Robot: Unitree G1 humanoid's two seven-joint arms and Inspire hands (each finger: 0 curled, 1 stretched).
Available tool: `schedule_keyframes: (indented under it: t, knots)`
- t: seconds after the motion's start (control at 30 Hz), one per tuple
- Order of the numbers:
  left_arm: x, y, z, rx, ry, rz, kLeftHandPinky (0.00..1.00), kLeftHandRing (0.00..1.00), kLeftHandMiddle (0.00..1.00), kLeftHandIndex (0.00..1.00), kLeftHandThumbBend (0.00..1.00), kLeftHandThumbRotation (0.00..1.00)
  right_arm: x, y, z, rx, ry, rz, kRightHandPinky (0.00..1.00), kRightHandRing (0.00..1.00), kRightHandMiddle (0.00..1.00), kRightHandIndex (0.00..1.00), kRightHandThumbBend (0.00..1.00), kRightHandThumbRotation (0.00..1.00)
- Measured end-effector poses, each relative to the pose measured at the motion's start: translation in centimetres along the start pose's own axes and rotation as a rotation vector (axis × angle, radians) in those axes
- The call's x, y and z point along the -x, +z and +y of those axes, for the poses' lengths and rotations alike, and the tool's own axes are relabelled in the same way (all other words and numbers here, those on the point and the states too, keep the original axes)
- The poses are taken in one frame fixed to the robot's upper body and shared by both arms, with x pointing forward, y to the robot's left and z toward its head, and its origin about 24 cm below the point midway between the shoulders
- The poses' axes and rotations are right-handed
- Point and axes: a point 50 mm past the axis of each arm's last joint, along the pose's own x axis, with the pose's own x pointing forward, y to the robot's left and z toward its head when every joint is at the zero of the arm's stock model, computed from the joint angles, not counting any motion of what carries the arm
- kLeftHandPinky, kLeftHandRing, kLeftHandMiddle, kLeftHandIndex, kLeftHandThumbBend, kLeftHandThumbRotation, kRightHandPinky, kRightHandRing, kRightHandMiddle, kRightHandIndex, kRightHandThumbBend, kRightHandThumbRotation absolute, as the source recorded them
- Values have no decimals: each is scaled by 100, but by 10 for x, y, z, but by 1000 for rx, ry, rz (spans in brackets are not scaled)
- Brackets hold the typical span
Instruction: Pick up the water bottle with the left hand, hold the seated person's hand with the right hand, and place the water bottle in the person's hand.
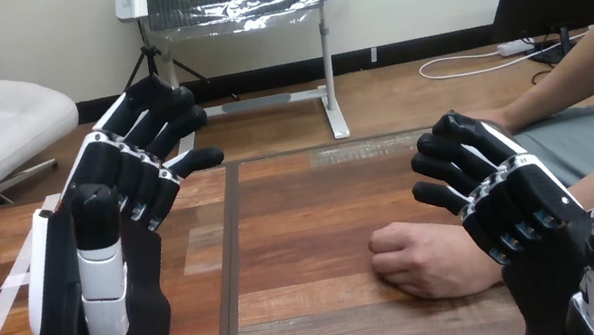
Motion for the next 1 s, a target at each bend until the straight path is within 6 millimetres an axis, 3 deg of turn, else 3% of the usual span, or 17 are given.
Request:
schedule_keyframes:
  t: [0.33, 0.43, 0.47, 0.53, 0.77, 1.0]
  knots:
    - [0, 0, 0, -2, -1, 1, 66, 79, 78, 77, 80, 83, 0, 0, 0, 0, 0, 1, 82, 86, 85, 86, 74, 100]
    - [0, 0, 0, -8, -3, 3, 67, 80, 80, 79, 82, 79, 0, 0, 0, 0, 0, 1, 82, 86, 85, 86, 73, 100]
    - [0, 0, 0, -13, -5, 4, 66, 81, 80, 80, 86, 70, 0, 0, 0, 0, 0, 1, 82, 86, 85, 86, 73, 100]
    - [0, 0, 0, -30, -11, 9, 66, 81, 81, 80, 88, 64, 0, 0, 0, 0, 0, 1, 82, 86, 85, 86, 73, 100]
    - [0, 0, -1, -111, -20, 19, 65, 82, 84, 83, 98, 27, 0, 0, 0, -1, 1, 1, 82, 86, 85, 86, 74, 100]
    - [0, 0, -2, -211, -12, 24, 68, 86, 88, 86, 100, 14, 0, 0, 0, 0, 0, 1, 82, 86, 85, 85, 74, 100]
